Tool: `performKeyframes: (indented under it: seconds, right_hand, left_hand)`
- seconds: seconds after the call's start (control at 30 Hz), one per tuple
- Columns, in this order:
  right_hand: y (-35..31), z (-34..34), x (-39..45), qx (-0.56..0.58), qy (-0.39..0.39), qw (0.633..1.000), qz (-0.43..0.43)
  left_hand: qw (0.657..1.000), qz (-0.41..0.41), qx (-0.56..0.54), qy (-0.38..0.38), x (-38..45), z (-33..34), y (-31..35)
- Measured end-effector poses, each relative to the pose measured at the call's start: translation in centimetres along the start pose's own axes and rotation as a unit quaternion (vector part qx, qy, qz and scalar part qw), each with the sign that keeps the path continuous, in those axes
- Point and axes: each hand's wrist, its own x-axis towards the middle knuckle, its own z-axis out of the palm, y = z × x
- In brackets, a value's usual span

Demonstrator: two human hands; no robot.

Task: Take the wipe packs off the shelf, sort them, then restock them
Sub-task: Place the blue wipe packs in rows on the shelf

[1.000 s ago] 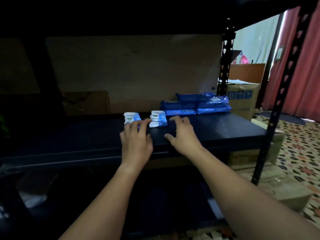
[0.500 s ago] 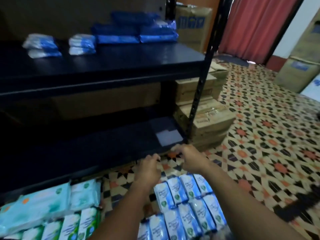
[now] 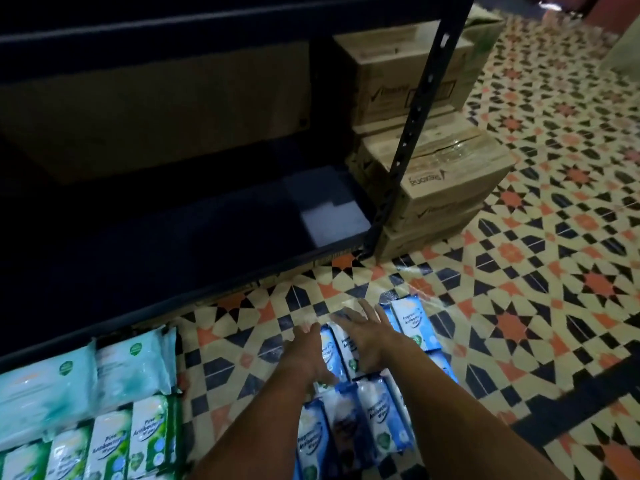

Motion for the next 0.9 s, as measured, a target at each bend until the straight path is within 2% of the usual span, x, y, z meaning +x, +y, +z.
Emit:
performKeyframes:
  seconds: [0.2, 0.3, 0.43, 0.53, 0.63, 0.73, 0.9]
  right_hand:
    - [-0.7, -0.4, 2.5, -0.079, 0.0, 0.997, 0.001]
    - [-1.1, -0.5, 3.4, -0.123, 0.031, 0.992, 0.001]
    - [-1.6, -0.9, 3.1, -0.146, 0.019, 0.989, 0.01]
    - [-1.9, -1.8, 2.3, -0.119, 0.006, 0.993, 0.021]
    - [-2.3, -3.2, 0.9, -0.051, -0.005, 0.998, 0.022]
    - [-2.9, -5.9, -1.2, 0.021, 0.026, 0.999, 0.012]
    - [-4.8, -12.7, -5.6, 0.026, 0.104, 0.994, 0.023]
  left_hand:
    - [1.0, -0.018, 0.021, 0.009, 1.0, 0.2, 0.0]
    - [1.0, -0.015, 0.01, 0.007, 1.4, -0.1, -0.1]
    - [1.0, -0.006, -0.027, 0.006, 1.5, -0.1, -0.4]
    - [0.996, 0.031, -0.089, -0.001, 0.8, -0.5, -0.5]
    - [0.992, 0.057, -0.108, 0.027, -1.4, -1.9, -0.2]
    - [0.985, 0.108, -0.114, 0.077, -4.2, -4.2, 0.3]
    - [0.966, 0.182, -0.106, 0.153, -9.3, -10.0, 1.3]
